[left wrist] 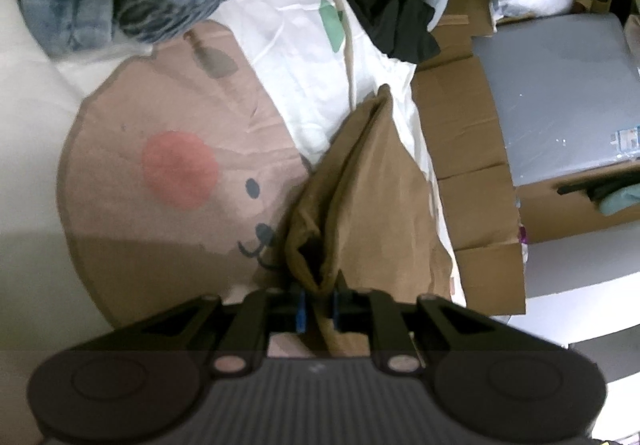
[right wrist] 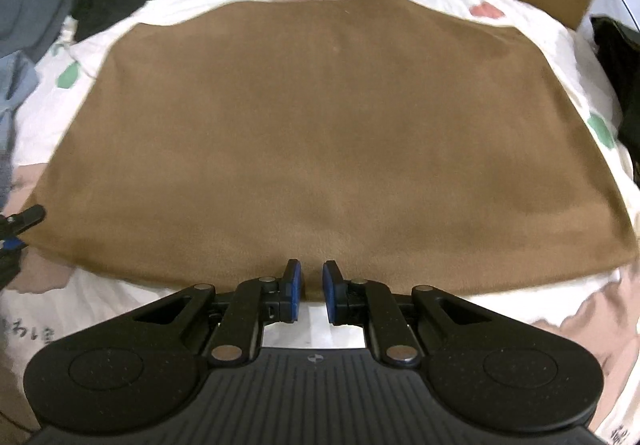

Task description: Fold clothes

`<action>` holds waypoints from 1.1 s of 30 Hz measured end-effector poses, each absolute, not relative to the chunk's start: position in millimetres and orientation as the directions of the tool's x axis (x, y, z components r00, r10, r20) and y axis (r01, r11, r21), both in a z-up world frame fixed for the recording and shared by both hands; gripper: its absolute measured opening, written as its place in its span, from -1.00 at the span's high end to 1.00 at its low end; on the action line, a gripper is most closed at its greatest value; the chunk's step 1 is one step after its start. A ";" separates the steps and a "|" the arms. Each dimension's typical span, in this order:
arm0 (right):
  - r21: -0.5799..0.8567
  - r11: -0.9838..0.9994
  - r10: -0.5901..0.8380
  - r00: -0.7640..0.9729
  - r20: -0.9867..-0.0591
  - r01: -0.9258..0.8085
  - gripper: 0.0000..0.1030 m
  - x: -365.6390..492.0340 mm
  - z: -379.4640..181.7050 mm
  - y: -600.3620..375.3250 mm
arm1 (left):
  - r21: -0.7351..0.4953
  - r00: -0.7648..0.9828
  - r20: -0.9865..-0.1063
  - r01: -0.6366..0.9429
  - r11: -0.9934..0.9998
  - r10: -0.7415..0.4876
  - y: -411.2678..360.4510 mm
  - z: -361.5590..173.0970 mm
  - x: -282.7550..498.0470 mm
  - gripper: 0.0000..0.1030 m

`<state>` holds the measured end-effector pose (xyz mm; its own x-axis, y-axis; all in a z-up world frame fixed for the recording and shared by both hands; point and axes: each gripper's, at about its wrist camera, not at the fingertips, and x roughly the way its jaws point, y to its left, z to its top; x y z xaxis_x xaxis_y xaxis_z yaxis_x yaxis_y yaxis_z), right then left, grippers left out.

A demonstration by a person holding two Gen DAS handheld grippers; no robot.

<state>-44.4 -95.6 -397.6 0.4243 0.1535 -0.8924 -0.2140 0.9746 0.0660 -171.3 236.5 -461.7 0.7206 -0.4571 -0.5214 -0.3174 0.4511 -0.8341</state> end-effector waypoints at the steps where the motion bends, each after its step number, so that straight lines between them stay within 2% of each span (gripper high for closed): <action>1: 0.067 0.970 0.165 0.426 -0.890 -0.235 0.63 -45.4 -392.2 -92.5 | -0.837 0.723 -0.517 -0.314 0.448 -0.458 237.2 -459.7 -172.2 0.79; 5: 0.088 0.947 0.219 0.418 -0.882 -0.309 0.61 -43.6 -379.6 -80.4 | -0.848 0.732 -0.500 -0.305 0.433 -0.463 239.3 -454.0 -171.3 0.81; 7: 0.111 0.928 0.260 0.408 -0.875 -0.355 0.41 -42.2 -374.7 -71.9 | -0.852 0.730 -0.494 -0.299 0.429 -0.472 237.9 -450.7 -169.0 0.81; 8: 0.126 0.916 0.286 0.402 -0.870 -0.381 0.23 -42.0 -372.2 -67.1 | -0.853 0.728 -0.492 -0.294 0.431 -0.478 236.6 -448.3 -167.3 0.82; 10: 0.167 0.886 0.350 0.388 -0.853 -0.433 0.17 -42.6 -364.8 -55.3 | -0.856 0.724 -0.487 -0.285 0.431 -0.489 234.2 -443.0 -164.8 0.83; 12: 0.185 0.859 0.390 0.377 -0.840 -0.478 0.00 -42.6 -358.6 -41.9 | -0.863 0.723 -0.479 -0.282 0.420 -0.498 232.3 -438.0 -163.6 0.83; 19: 0.201 0.769 0.486 0.350 -0.801 -0.607 -0.04 -40.5 -346.4 -1.3 | -0.888 0.725 -0.437 -0.250 0.387 -0.533 225.7 -420.0 -154.4 0.83; 23: 0.203 0.705 0.536 0.324 -0.779 -0.679 -0.06 -43.0 -340.1 23.0 | -0.886 0.703 -0.448 -0.269 0.377 -0.552 221.4 -416.5 -147.2 0.83; 33: 0.198 0.670 0.570 0.325 -0.755 -0.715 -0.22 -42.2 -340.5 52.0 | -0.918 0.679 -0.393 -0.252 0.306 -0.620 218.9 -409.4 -138.2 0.83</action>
<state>-42.2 52.0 -340.5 0.3248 0.5696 -0.7551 -0.7150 0.6704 0.1981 -138.2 218.9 -409.4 0.6787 -0.6203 -0.3933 -0.2523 0.3060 -0.9180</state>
